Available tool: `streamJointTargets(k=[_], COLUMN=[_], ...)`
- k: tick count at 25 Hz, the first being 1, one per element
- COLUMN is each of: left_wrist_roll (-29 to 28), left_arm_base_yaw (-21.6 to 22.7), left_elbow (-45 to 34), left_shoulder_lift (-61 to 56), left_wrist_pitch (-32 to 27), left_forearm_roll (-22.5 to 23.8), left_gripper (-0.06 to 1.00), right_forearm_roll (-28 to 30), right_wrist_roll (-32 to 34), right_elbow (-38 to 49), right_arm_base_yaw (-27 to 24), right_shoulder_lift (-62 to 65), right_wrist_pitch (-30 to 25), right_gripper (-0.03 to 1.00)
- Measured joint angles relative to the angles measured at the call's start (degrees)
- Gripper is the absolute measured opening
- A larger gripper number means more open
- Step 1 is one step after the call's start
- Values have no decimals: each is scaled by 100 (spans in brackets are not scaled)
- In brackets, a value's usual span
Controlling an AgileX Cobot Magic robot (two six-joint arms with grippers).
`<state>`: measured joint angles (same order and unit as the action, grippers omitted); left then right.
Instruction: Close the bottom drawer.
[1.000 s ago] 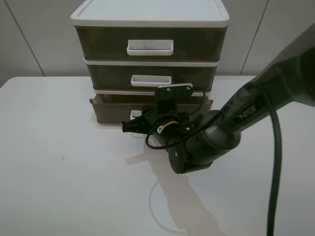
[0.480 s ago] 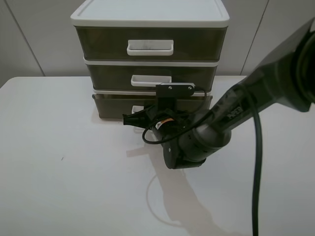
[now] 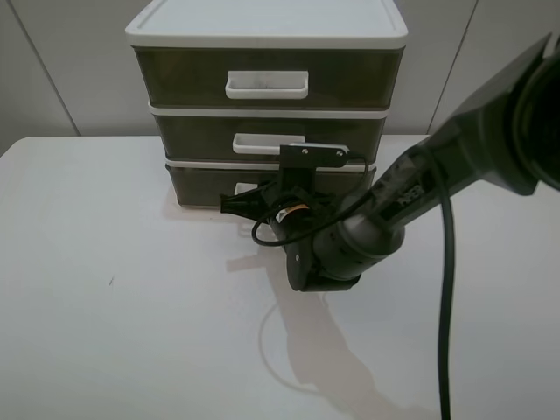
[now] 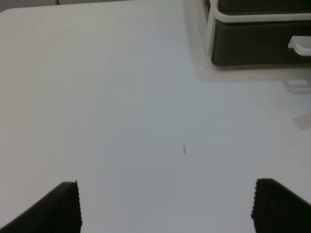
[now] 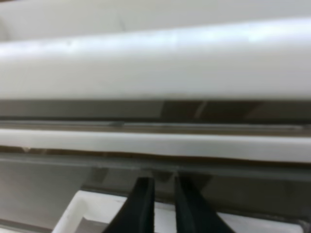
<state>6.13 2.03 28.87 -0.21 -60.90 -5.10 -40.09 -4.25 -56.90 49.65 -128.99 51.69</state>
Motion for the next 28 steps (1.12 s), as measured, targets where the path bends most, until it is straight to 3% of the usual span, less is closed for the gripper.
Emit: streamJointTargets(k=[7,15,19,22,28], left_wrist_roll=[0,0,0,0,0], left_arm_base_yaw=[0,0,0,0,0], left_elbow=[0,0,0,0,0], left_shoulder_lift=[0,0,0,0,0], left_wrist_pitch=[0,0,0,0,0], left_forearm_roll=[0,0,0,0,0], left_gripper=[72,72,72,72,72], right_forearm_roll=[103,284,476,528,711], right_wrist_roll=[23,89,-269,-447,-492], right_elbow=[452,1355,1927,2366,3036], right_arm_base_yaw=[134,134,51,-297,-1605], right_shoulder_lift=[659,2032,2820,3437,5034], right_wrist_pitch=[-241,-1517,-2154,-2652,-3980], right_gripper=[2,2,5,17,61])
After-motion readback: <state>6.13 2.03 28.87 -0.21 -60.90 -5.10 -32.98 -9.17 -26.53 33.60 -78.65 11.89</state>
